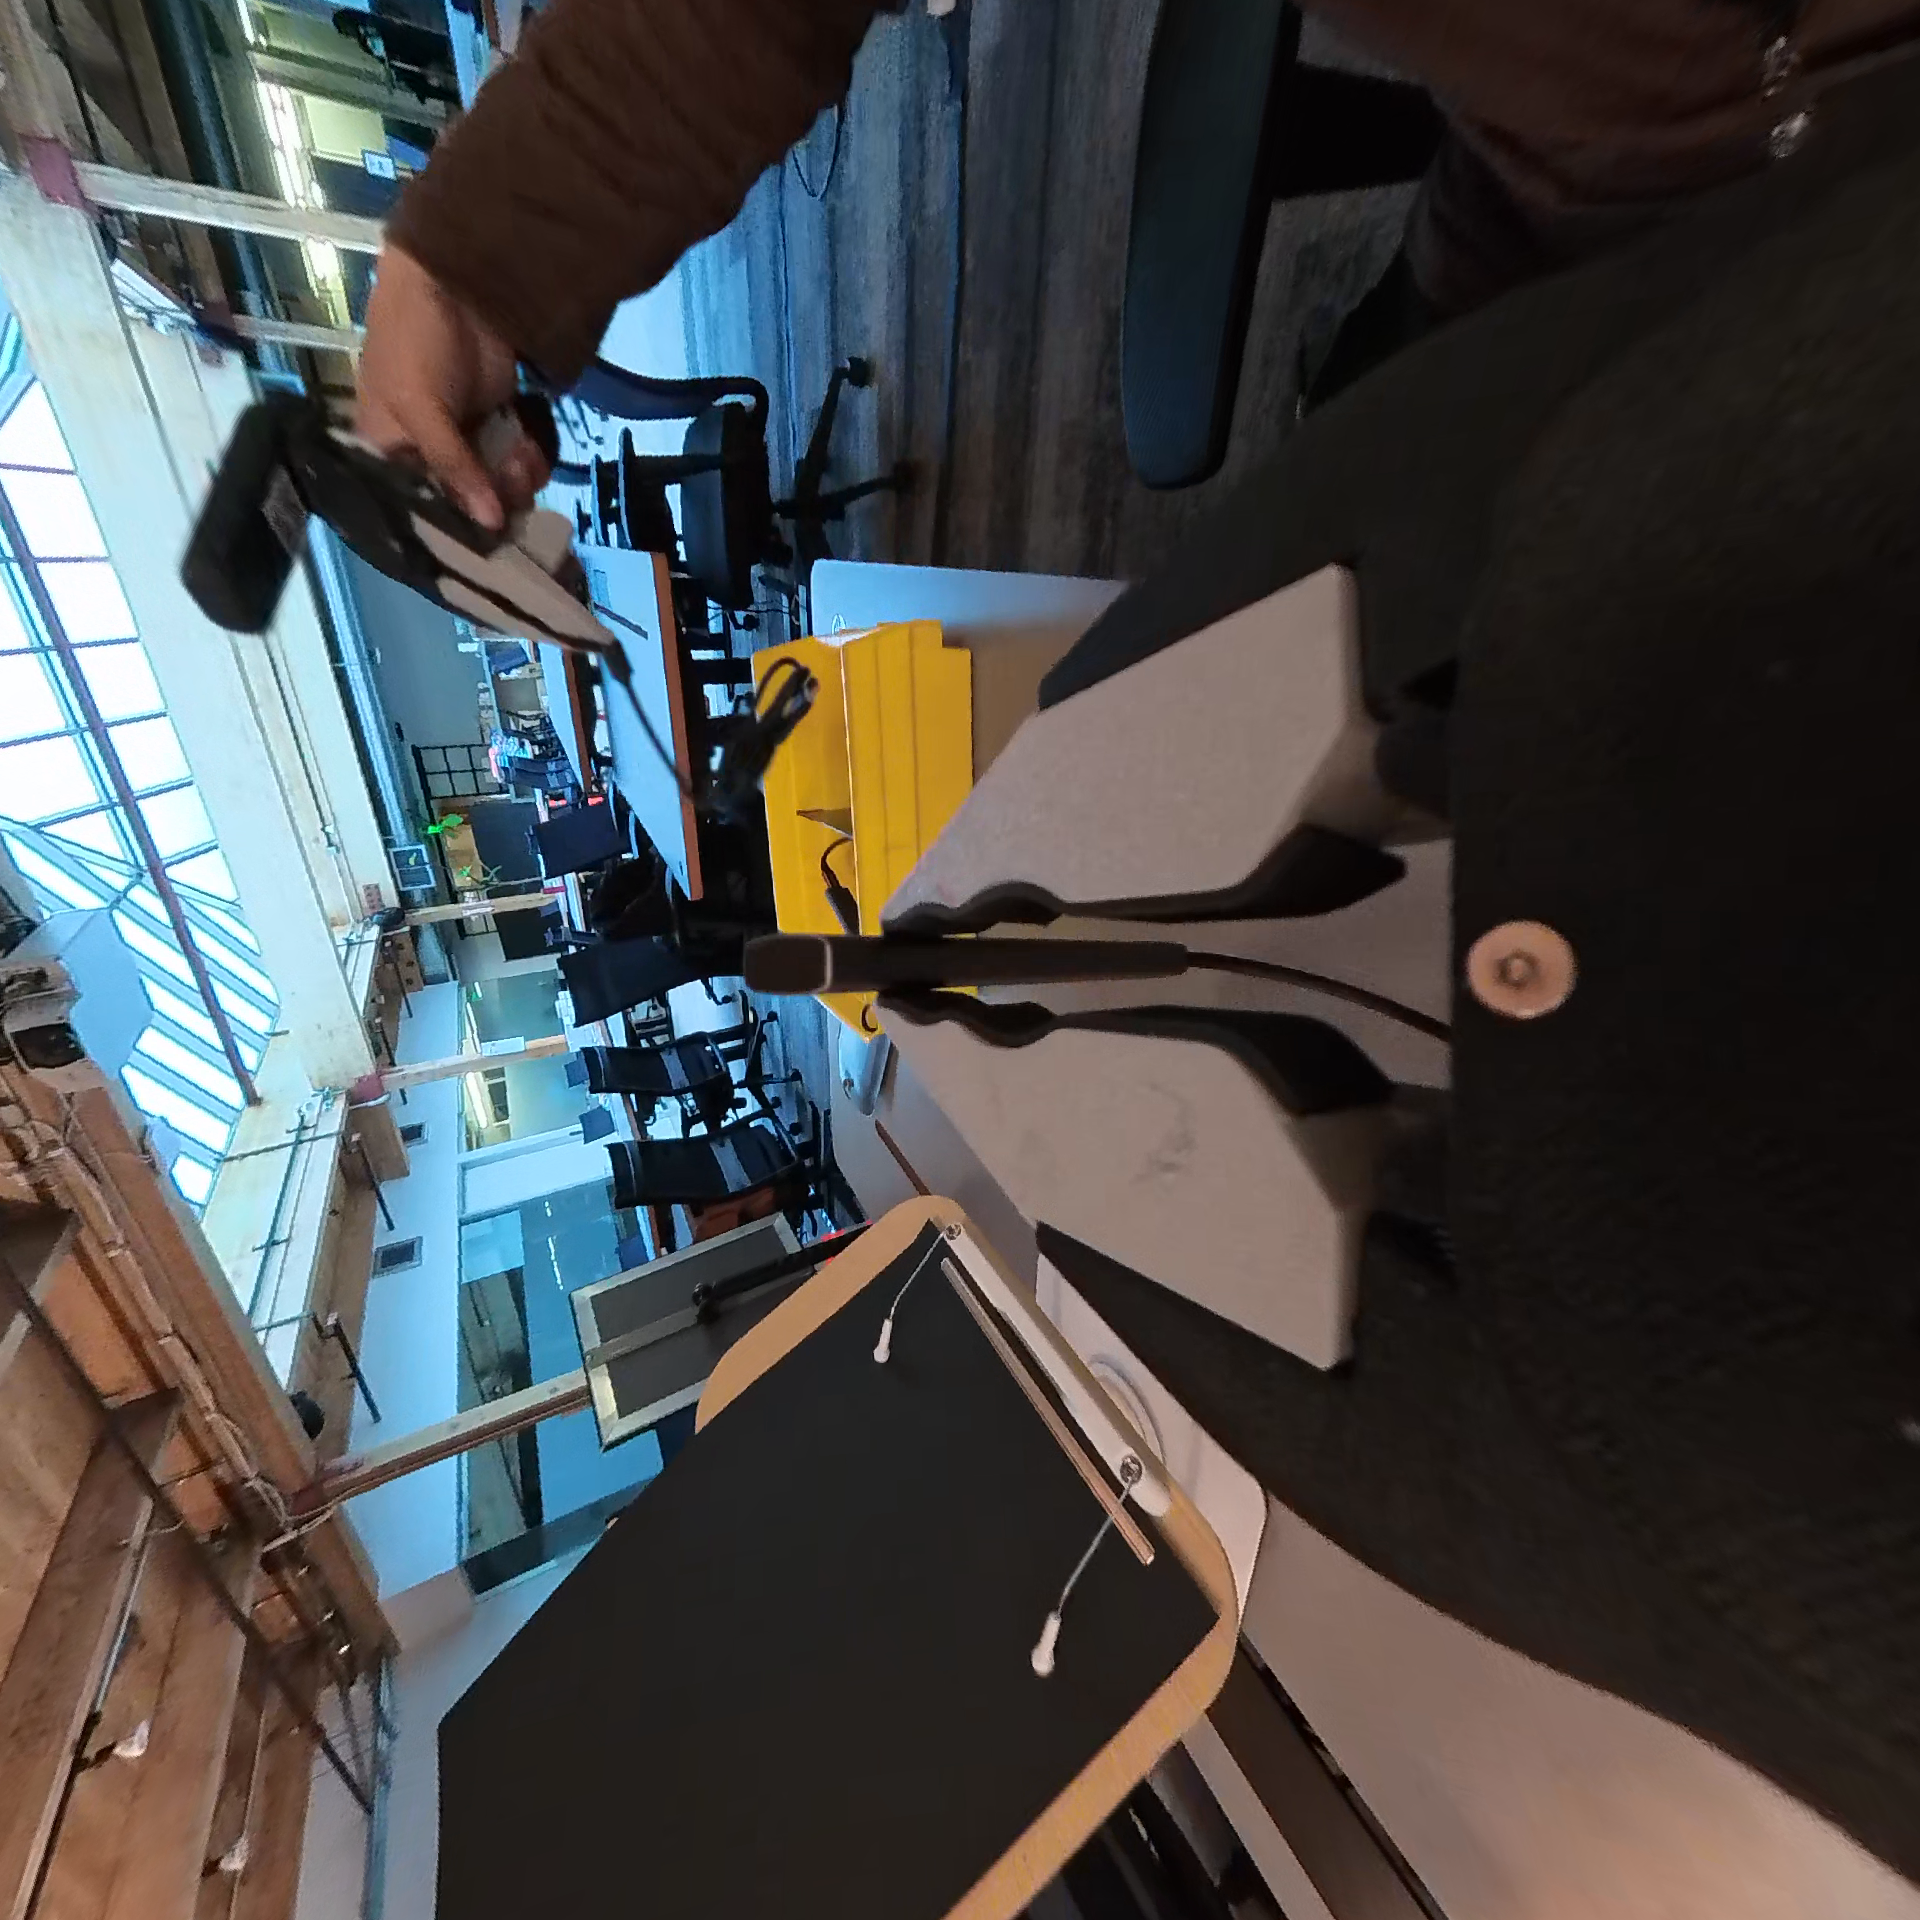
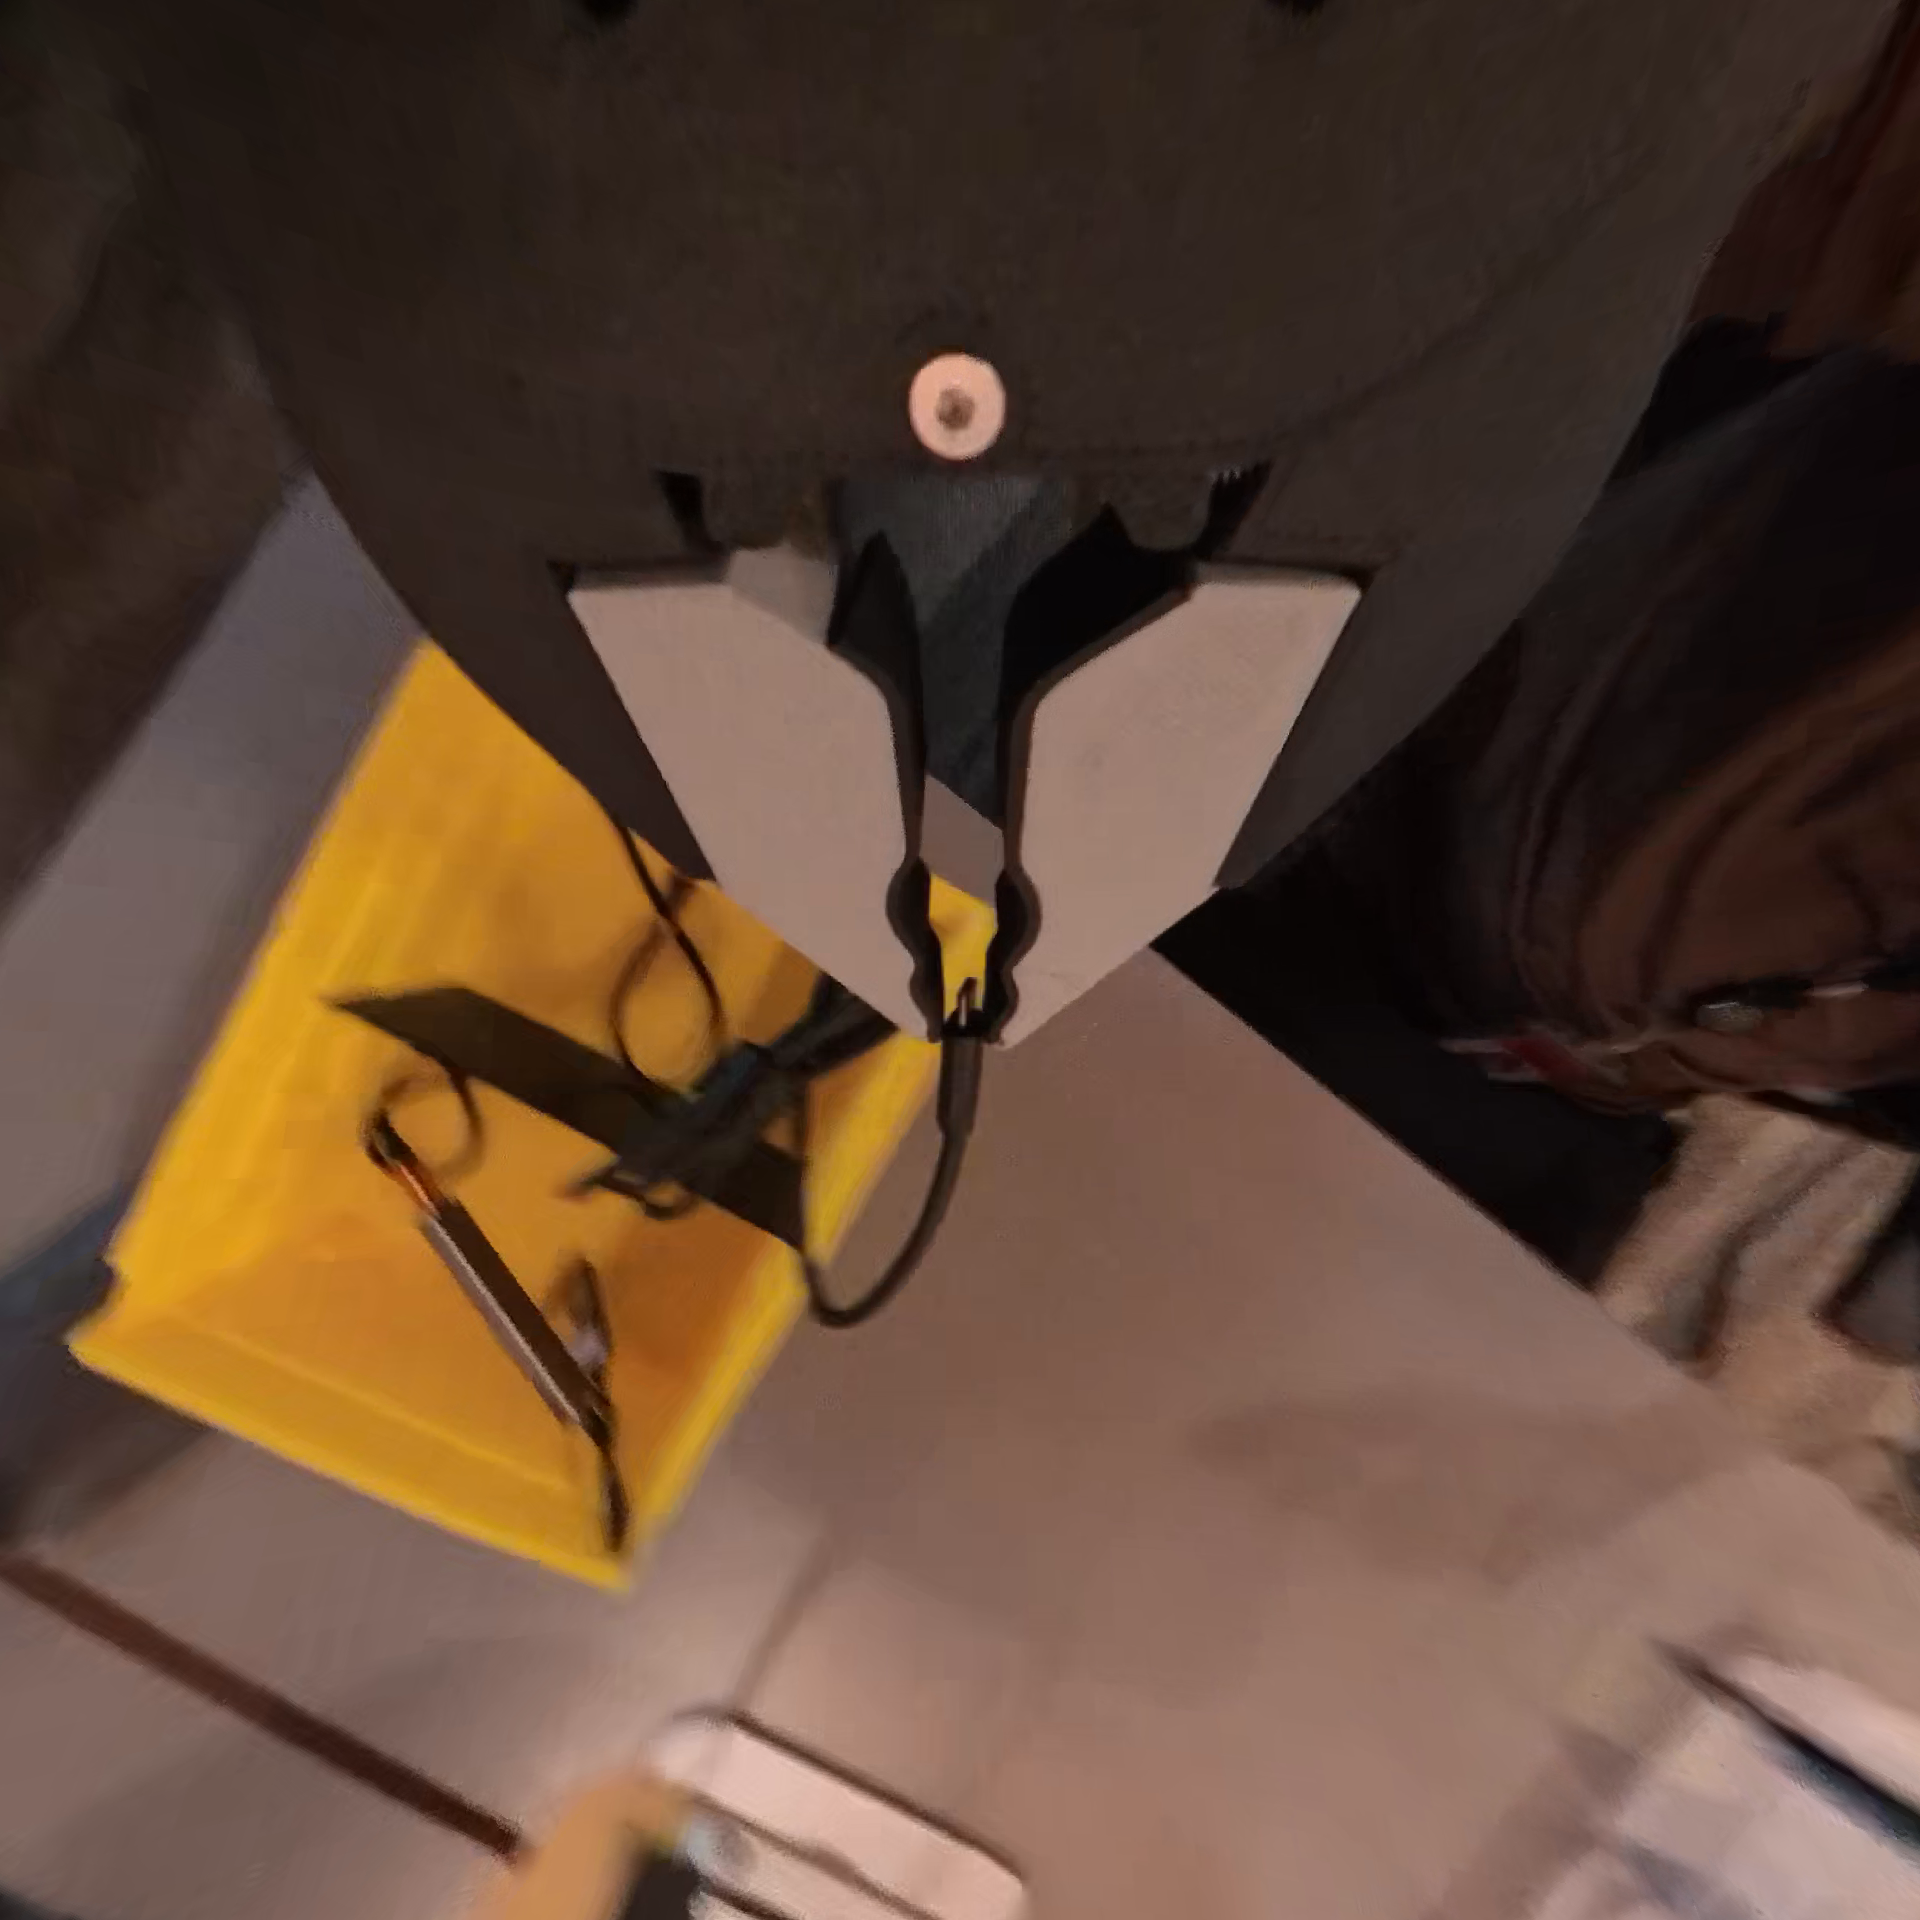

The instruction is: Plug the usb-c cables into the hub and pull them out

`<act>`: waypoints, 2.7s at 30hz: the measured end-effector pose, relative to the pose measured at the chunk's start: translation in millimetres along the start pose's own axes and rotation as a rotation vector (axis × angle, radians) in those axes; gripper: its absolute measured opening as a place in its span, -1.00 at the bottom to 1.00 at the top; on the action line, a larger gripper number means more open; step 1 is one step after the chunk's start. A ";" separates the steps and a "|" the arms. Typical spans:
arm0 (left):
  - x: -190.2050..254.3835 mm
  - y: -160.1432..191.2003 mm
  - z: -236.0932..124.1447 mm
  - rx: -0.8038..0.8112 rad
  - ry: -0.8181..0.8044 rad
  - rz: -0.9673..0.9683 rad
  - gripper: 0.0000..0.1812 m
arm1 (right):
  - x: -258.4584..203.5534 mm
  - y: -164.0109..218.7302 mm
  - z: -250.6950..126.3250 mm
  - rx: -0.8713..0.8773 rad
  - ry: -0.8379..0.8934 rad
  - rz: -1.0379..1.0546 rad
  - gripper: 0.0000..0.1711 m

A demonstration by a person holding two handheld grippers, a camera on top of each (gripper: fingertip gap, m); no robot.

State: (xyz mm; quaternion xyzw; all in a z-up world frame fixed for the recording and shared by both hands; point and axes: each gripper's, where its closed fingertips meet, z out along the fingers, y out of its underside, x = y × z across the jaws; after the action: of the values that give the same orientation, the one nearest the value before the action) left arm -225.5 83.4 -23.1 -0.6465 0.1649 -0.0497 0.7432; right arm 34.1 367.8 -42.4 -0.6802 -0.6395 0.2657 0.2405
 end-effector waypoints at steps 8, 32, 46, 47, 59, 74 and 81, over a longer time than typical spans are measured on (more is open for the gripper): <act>6.6 8.4 9.5 -0.015 0.040 -0.006 -0.92 | 97.6 87.5 106.3 -0.383 0.247 0.123 -0.93; 20.2 14.4 25.8 0.048 0.140 -0.294 -0.88 | -255.3 -116.5 205.3 0.137 -0.403 -0.602 -0.92; -22.0 0.5 -0.8 0.114 -0.047 -0.248 -0.95 | 45.8 -188.6 35.0 0.114 0.483 -0.417 -0.92; -22.2 1.6 -0.7 0.106 -0.051 -0.243 -0.94 | 60.1 -182.1 37.3 0.102 0.477 -0.404 -0.92; -25.7 14.6 5.9 0.076 -0.067 -0.251 -0.93 | 225.2 28.9 160.4 -0.487 0.475 -0.049 -0.91; -39.2 23.8 2.8 0.066 -0.070 -0.293 -0.92 | 231.2 27.0 191.3 -0.578 0.471 -0.003 -0.74; -34.7 15.9 -2.7 0.071 -0.075 -0.256 -0.93 | 232.1 7.9 167.8 -0.492 0.507 -0.014 -0.62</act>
State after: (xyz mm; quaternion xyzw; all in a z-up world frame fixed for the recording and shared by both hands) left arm -261.2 93.3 -32.6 -0.6370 0.0513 -0.1256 0.7588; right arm -62.7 596.7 -184.9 -0.7577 -0.6089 -0.0751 0.2224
